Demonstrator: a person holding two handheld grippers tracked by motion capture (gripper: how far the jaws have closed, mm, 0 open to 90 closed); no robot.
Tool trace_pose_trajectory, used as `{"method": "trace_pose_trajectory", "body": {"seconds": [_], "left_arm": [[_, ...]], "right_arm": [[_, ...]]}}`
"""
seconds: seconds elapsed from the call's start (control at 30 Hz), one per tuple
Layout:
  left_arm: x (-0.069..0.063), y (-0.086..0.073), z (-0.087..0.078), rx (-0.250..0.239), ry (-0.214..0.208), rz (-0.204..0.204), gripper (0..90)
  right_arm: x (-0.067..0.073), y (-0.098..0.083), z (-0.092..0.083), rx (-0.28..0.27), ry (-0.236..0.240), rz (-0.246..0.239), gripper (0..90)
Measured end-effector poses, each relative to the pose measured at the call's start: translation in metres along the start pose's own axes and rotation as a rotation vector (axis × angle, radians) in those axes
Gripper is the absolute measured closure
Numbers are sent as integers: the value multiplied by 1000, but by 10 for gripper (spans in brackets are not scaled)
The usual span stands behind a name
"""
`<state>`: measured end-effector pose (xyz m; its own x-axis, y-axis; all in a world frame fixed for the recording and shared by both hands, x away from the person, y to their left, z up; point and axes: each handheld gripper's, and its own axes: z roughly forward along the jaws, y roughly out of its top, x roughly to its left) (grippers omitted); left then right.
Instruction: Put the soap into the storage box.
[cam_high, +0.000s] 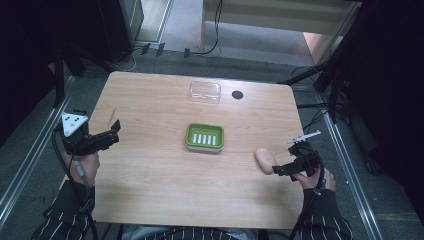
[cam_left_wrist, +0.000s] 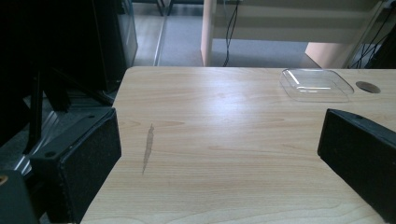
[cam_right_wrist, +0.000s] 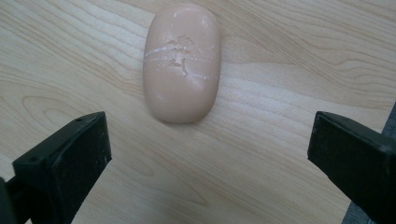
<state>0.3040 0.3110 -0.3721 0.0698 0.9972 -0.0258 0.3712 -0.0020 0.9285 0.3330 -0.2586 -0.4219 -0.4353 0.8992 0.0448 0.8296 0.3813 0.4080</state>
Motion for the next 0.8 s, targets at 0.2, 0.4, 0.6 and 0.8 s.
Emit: {"method": "trace_pose_trajectory", "body": {"seconds": [0.2, 0.4, 0.6, 0.8], "left_arm": [[0, 0, 1, -3, -2, 3, 0], [-1, 0, 1, 2, -8, 6, 0], [1, -1, 0, 7, -6, 2, 0], [0, -1, 0, 11, -9, 10, 0]], "right_arm": [[0, -1, 0, 5, -3, 4, 0], [1, -1, -1, 12, -8, 4, 0], [2, 3, -1, 9, -16, -9, 0], [1, 6, 0, 14, -18, -13, 0]]}}
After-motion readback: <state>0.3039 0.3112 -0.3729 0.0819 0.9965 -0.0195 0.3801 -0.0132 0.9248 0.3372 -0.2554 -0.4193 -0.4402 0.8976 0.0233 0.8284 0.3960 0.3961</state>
